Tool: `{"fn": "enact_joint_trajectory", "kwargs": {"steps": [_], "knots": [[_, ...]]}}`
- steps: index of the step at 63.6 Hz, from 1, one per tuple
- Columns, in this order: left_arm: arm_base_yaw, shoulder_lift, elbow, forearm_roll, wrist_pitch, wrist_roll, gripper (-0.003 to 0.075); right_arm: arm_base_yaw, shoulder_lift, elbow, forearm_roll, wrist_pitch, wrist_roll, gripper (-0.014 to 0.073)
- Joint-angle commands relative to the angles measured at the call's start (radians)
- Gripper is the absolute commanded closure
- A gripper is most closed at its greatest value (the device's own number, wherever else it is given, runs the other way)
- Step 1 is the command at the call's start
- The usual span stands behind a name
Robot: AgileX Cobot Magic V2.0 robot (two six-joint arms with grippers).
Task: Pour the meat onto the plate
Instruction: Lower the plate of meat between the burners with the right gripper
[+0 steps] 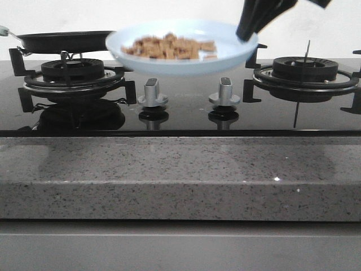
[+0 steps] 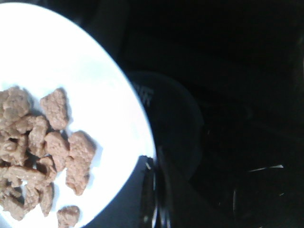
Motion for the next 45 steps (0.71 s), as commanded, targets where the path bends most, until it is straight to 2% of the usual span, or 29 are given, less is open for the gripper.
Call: {"fn": "enact_joint_trajectory", "kwargs": {"steps": [1,26,45], "knots": [[-0.006,-0.013,-0.025,0.012,-0.065,-0.008,0.0741,-0.022,0.000,-0.109,0.044,0.001,0.002,0.0652],[-0.006,-0.013,-0.025,0.012,-0.065,-0.008,0.0741,-0.086,0.286,-0.452,0.082,0.053,0.012,0.0652],[-0.006,-0.013,-0.025,0.012,-0.065,-0.008,0.0741,-0.089,0.348,-0.478,0.083,0.065,0.012,0.0650]]}}
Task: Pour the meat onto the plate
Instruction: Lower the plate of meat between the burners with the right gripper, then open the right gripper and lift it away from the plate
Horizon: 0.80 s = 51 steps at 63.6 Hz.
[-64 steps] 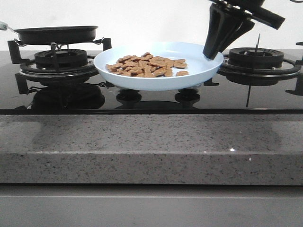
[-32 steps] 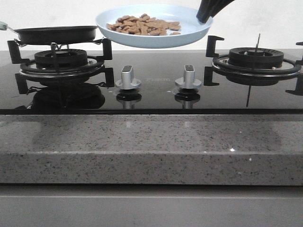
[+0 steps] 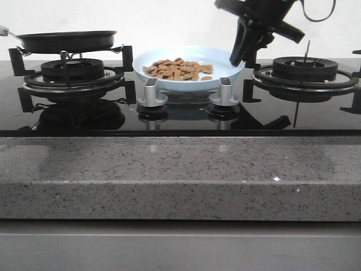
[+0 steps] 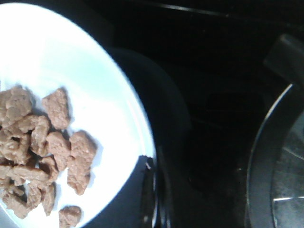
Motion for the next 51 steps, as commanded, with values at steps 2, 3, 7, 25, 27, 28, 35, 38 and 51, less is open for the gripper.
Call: {"fn": "enact_joint_trajectory", "kwargs": {"steps": [2,3,7,25,27,28,35,38,51], "knots": [[-0.006,-0.013,-0.026,0.012,-0.063,-0.006,0.0741,-0.006,-0.074,-0.038,0.054,-0.015,0.001,0.0648],[-0.006,-0.013,-0.026,0.012,-0.063,-0.006,0.0741,-0.006,-0.073,-0.038,0.054,-0.015,0.001,0.0647],[-0.006,-0.013,-0.026,0.012,-0.063,-0.006,0.0741,-0.006,-0.075,-0.040,0.054,-0.012,0.001,0.0631],[-0.006,-0.013,-0.026,0.012,-0.063,-0.006,0.0741,-0.006,-0.075,-0.043,0.054,0.012,0.001,0.0529],[-0.006,-0.013,-0.026,0.012,-0.063,-0.006,0.0741,-0.006,-0.075,-0.043,0.054,0.012,0.001,0.0522],[-0.006,-0.013,-0.026,0.012,-0.063,-0.006,0.0741,-0.006,-0.075,-0.043,0.054,0.012,0.001,0.0520],[-0.006,-0.013,-0.026,0.012,-0.063,-0.006,0.0741,-0.006,-0.075,-0.043,0.053,0.012,0.001,0.0515],[-0.006,-0.013,-0.026,0.012,-0.063,-0.006,0.0741,-0.006,-0.075,-0.043,0.051,0.012,0.001,0.0515],[-0.006,-0.013,-0.026,0.012,-0.063,-0.006,0.0741,-0.006,-0.075,-0.043,0.016,0.025,0.001,0.0490]]}}
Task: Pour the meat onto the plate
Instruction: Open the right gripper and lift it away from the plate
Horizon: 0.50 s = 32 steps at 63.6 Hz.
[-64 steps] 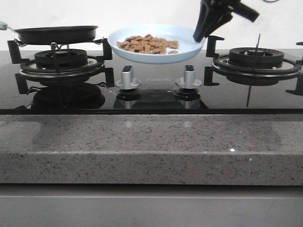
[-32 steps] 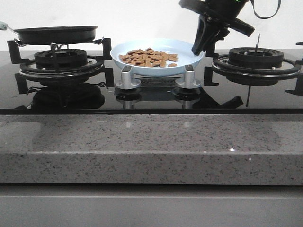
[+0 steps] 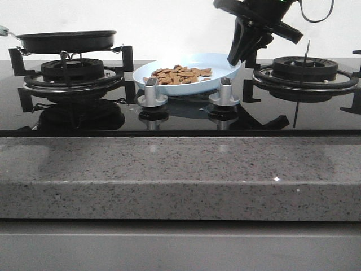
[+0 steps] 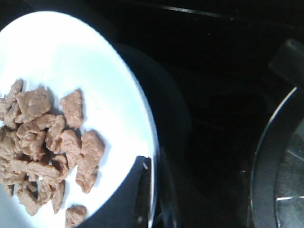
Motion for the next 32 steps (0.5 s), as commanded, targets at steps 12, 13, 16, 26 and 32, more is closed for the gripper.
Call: {"fn": "enact_joint_trajectory", "kwargs": {"steps": [12,13,16,26,32], "knots": [[-0.006,-0.009,-0.026,0.012,-0.063,-0.006,0.0741,-0.006,-0.076,-0.034,-0.002,0.027,-0.003,0.0253],[-0.006,-0.009,-0.026,0.012,-0.063,-0.006,0.0741,-0.006,-0.076,-0.034,-0.002,0.027,-0.003,0.0240],[-0.006,-0.009,-0.026,0.012,-0.063,-0.006,0.0741,-0.006,-0.076,-0.034,-0.002,0.025,-0.003,0.0216],[-0.006,-0.009,-0.026,0.012,-0.063,-0.006,0.0741,-0.006,-0.082,-0.055,-0.008,0.042,-0.003,0.0221],[-0.006,-0.009,-0.026,0.012,-0.063,-0.006,0.0741,-0.006,-0.097,-0.075,-0.019,0.058,-0.003,0.0236]]}}
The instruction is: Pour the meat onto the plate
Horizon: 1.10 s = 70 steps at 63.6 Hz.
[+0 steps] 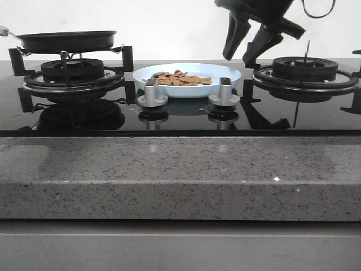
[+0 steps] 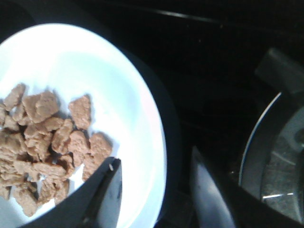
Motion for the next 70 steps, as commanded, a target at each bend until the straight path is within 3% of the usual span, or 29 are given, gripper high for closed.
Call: {"fn": "enact_joint_trajectory", "kwargs": {"steps": [1,30,38,48,61,70], "knots": [[-0.006,-0.009,-0.026,0.012,-0.063,-0.006,0.0741,-0.006,-0.095,-0.051,0.005,0.059,-0.002,0.0242],[-0.006,-0.009,-0.026,0.012,-0.063,-0.006,0.0741,-0.006,-0.324,-0.052,-0.074,0.095,0.023,0.0585],[-0.006,-0.009,-0.026,0.012,-0.063,-0.006,0.0741,-0.006,-0.392,-0.047,-0.089,0.095,0.023,0.0644],[-0.006,-0.009,-0.026,0.012,-0.063,-0.006,0.0741,-0.005,-0.512,0.012,-0.162,0.096,0.023,0.0652],[-0.006,-0.009,-0.026,0.012,-0.063,-0.006,0.0741,-0.005,-0.720,0.236,-0.282,0.089,0.023,0.0652],[-0.006,-0.009,-0.026,0.012,-0.063,-0.006,0.0741,-0.005,-0.897,0.442,-0.329,-0.040,0.023,0.0652]]}}
